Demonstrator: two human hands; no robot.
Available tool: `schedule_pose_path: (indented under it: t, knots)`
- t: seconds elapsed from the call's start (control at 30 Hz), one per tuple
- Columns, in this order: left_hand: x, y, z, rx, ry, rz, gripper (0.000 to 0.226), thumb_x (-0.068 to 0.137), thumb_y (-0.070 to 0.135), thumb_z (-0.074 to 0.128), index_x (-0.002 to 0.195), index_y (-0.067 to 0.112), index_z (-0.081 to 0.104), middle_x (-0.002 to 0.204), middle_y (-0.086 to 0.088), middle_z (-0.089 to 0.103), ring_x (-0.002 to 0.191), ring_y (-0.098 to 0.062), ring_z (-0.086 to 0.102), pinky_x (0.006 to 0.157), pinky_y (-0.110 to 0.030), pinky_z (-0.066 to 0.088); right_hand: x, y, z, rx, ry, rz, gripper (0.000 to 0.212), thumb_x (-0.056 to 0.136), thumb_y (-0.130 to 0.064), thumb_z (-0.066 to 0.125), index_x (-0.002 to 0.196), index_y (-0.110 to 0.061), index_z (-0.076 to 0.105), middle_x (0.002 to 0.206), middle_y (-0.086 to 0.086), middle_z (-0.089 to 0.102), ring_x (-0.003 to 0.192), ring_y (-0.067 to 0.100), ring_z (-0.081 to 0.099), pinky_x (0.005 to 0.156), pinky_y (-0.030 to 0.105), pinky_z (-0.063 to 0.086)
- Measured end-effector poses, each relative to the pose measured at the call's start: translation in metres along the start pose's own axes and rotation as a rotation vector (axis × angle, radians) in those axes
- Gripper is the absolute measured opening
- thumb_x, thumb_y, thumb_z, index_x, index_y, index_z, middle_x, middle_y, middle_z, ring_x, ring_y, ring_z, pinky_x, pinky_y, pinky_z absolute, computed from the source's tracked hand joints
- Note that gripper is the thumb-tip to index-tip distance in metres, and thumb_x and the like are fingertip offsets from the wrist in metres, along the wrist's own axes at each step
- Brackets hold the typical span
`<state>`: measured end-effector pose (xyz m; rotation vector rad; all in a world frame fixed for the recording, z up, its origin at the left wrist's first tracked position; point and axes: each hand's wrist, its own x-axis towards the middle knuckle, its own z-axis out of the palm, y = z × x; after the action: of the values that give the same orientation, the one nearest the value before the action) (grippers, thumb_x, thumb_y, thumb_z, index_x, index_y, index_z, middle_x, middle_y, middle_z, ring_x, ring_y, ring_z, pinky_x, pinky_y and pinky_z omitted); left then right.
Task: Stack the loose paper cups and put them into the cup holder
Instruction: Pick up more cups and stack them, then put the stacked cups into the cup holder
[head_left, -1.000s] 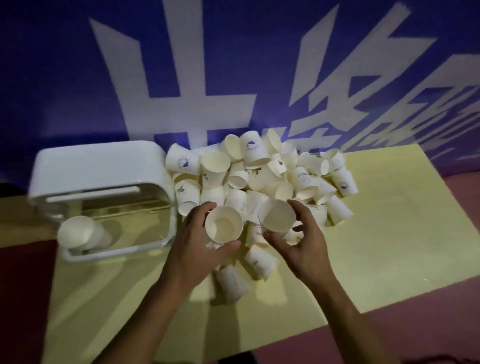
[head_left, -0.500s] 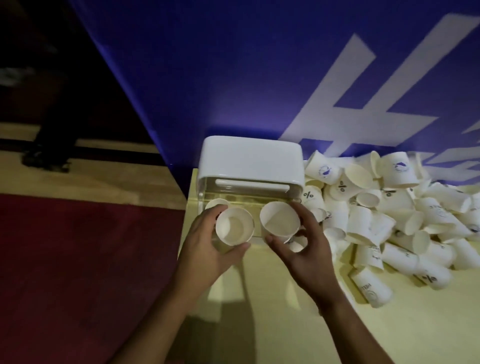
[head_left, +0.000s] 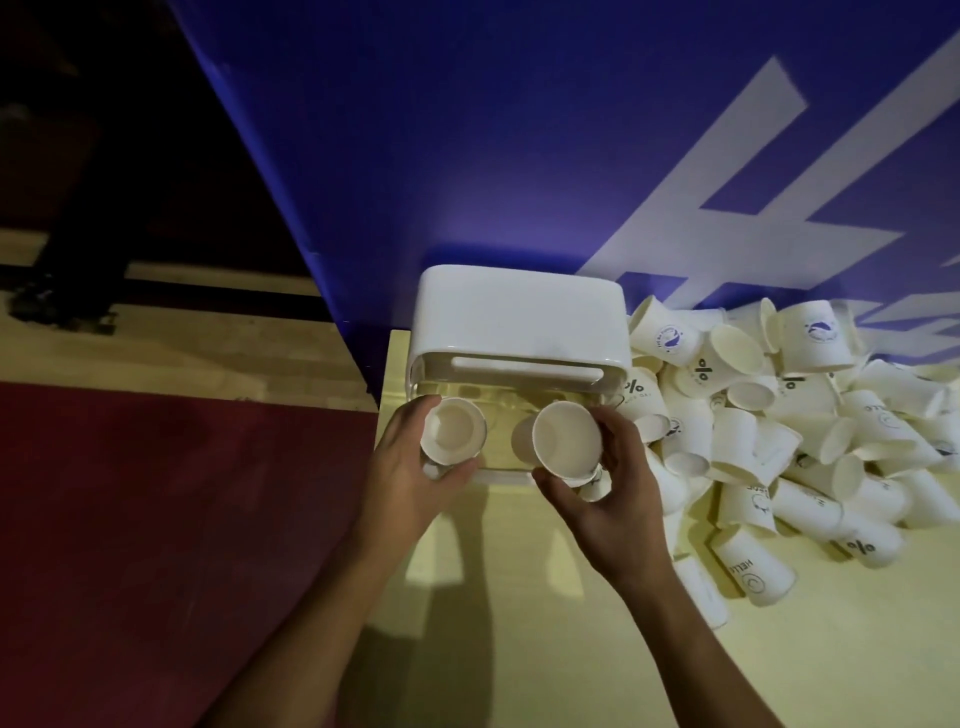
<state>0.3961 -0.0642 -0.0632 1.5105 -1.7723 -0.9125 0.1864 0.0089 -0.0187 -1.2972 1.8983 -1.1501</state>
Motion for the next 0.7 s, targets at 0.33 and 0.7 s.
schedule_pose_path:
  t: [0.33,0.7]
  knots:
    - [0.026,-0.022,0.027,0.155,-0.115,-0.156,0.085,0.072,0.041,0.092,0.143,0.018,0.053,0.139,-0.005,0.063,0.124,-0.028,0.06,0.093,-0.041,0.054,0.004,0.004,0.016,-0.041,0.007,-0.018,0.073,0.072,-0.03,0.092,0.132,-0.028,0.051,0.126,-0.02,0.06,0.119,0.007,0.06,0.097,0.036,0.054]
    - [0.019,-0.028,0.025,0.112,-0.168,-0.129,0.091,0.06,0.05,0.088,0.136,0.016,0.052,0.129,-0.004,0.065,0.117,-0.022,0.063,0.089,-0.03,0.05,0.021,-0.008,0.065,-0.035,-0.088,-0.15,0.067,0.078,-0.026,0.089,0.133,-0.018,0.054,0.128,-0.013,0.06,0.118,0.007,0.058,0.096,0.03,0.051]
